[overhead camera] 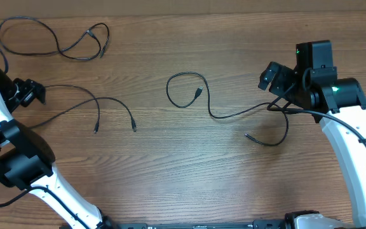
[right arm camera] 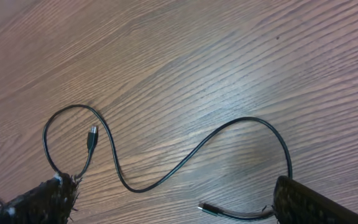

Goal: Untangle cables

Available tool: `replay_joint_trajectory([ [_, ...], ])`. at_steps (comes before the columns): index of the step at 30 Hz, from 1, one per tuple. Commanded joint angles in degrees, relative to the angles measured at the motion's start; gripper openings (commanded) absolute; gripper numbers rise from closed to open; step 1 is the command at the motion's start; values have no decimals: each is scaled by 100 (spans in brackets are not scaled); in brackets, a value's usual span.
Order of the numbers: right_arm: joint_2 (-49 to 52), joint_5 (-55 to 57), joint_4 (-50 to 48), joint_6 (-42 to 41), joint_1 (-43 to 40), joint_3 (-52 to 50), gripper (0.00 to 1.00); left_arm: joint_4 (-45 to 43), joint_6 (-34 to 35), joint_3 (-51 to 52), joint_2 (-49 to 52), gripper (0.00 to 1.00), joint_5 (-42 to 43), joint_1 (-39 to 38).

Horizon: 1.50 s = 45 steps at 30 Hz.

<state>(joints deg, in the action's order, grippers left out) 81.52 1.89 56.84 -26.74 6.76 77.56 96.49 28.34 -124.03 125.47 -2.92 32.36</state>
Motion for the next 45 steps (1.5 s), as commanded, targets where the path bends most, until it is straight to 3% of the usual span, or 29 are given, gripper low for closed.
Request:
replay_joint_trajectory([
  [1, -11, 61, -11, 15, -13, 7, 100, -59, -90, -83, -133, 100, -496, 149],
  [5, -11, 61, -11, 15, -13, 7, 100, -79, -90, -63, -107, 100, -975, 214],
  [39, -11, 61, -11, 15, -13, 7, 100, -732, 46, 855, -107, 100, -907, 223],
  [45, -11, 61, -11, 15, -13, 7, 100, -1309, 59, 1154, -107, 100, -909, 278],
])
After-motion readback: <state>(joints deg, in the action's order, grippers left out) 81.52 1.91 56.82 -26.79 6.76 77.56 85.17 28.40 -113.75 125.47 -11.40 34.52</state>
